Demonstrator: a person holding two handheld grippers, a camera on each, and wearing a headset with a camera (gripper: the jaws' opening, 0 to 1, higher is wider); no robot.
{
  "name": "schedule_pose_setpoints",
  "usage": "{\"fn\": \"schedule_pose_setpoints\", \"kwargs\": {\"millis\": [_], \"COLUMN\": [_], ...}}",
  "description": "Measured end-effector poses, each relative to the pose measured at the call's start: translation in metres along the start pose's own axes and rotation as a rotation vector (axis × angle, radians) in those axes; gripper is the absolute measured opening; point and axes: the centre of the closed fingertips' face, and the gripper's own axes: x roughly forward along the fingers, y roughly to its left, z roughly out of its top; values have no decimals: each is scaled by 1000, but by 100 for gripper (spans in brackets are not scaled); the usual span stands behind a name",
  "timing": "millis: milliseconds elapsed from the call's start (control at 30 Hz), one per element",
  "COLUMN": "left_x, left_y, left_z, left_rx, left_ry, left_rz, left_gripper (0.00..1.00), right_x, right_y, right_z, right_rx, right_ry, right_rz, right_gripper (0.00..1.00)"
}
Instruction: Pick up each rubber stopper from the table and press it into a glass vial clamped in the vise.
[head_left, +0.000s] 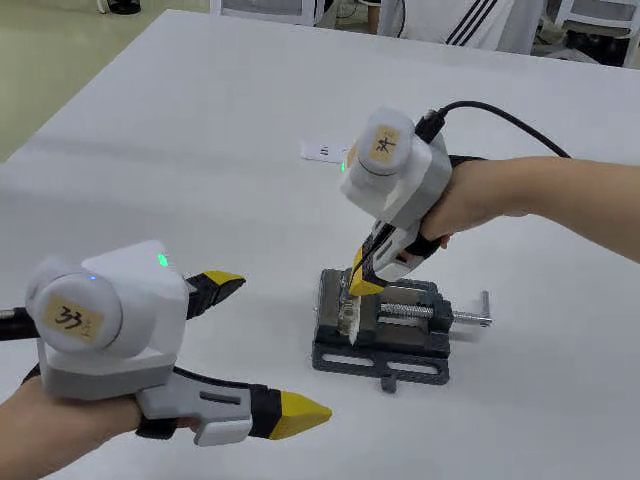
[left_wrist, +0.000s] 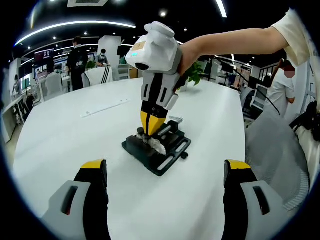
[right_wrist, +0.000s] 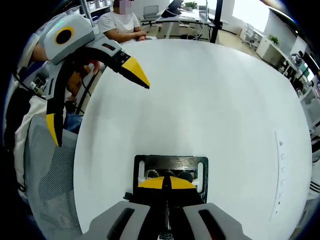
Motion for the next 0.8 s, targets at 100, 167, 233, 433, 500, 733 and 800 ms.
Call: {"fn": "schedule_pose_setpoints", "kwargs": {"millis": [100, 167, 233, 433, 500, 733, 800], "left_x": [0, 0, 0, 0, -1, -2, -2], "left_y": [0, -1, 0, -1, -2, -2, -2], "left_z": [0, 1, 1, 1, 1, 0, 0], "left_rx": [5, 6, 7, 12, 12, 12, 12], "left_ry": [1, -1, -2, -1, -1, -2, -3], "left_rz": [-1, -3, -4, -6, -6, -5, -5], "left_gripper": [97, 97, 97, 97, 97, 97, 97], "right_x": [1, 0, 0, -1, -2, -13, -15], "right_y": [-1, 0, 0, 1, 2, 6, 9], "right_z": [-1, -1, -1, -3, -3, -7, -9], "right_rx": [-17, -29, -43, -32, -34, -60, -58], "right_ry": [13, 15, 14, 8, 6, -23, -41], "right_rz": [-2, -1, -2, -6, -7, -37, -39], "right_gripper": [0, 0, 0, 0, 0, 17, 19]}}
